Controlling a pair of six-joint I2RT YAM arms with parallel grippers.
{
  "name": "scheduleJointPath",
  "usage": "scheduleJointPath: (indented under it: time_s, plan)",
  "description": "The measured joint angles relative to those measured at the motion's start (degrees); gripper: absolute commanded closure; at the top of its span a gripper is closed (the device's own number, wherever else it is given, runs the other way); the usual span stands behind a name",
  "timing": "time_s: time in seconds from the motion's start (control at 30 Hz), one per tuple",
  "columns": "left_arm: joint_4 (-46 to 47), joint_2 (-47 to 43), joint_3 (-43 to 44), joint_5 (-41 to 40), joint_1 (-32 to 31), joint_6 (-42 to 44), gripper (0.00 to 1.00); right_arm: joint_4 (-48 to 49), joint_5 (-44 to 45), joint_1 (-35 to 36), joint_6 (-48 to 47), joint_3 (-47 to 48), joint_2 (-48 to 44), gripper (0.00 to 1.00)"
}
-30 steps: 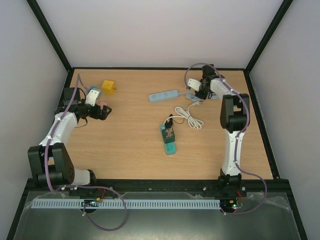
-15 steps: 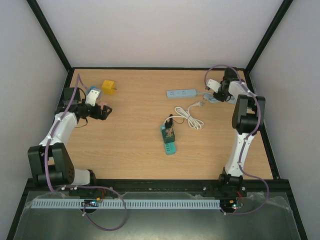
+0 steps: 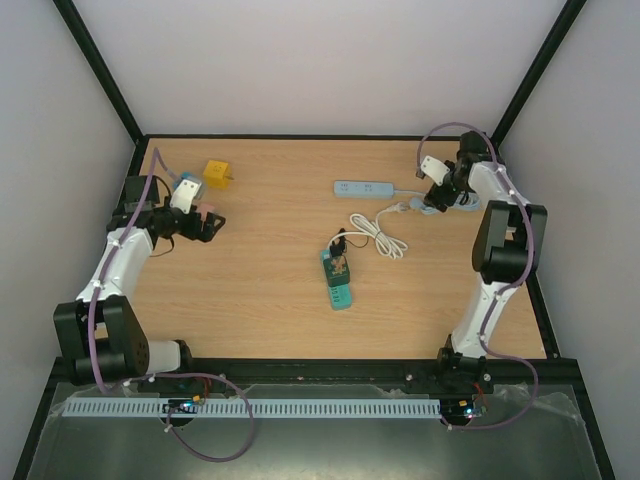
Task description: Pull the plug off the socket
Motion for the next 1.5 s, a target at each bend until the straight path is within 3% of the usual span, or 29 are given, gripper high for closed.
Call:
scheduleJointPath:
  time_s: [0.17,0.37,0.43,0.6,0.73,0.93,1.5]
  plan:
    - [-1.1,-1.0,-1.0,-0.1,0.0,1.1,0.0,-1.1,-4.3,1.3,-1.5,-5.9,-8.7,0.03]
    - [-2.1,-2.3,-1.5,0.0,0.0,1.4,0.0,-1.6,-8.0,7.5,-4.6,-19.2,-22.0,0.06]
    - [-2.1,-2.6,-1.5,0.0,0.0,1.4,0.01,-1.9,-9.0,9.9,-5.6,-23.1,-26.3,0.12]
    - [-2.1,-2.8,-1.5,0.2,0.0,1.4,0.01,-3.6,-10.5,14.2,-7.8,-31.7,-35.4,0.36]
    - [-2.1,-2.8,-1.5,0.4,0.0,1.3,0.01,-4.2,-10.5,17.5,-7.9,-39.5,-40.0,0.47]
    - [-2.1,-2.8,-1.5,0.9,0.0,1.1,0.01,-1.9,-9.2,24.7,-5.6,-48.4,-41.1,0.58]
    - [-1.9,-3.2,-1.5,1.4,0.0,-0.4,0.01,15.0,-6.1,44.3,7.3,-53.5,-35.5,0.59]
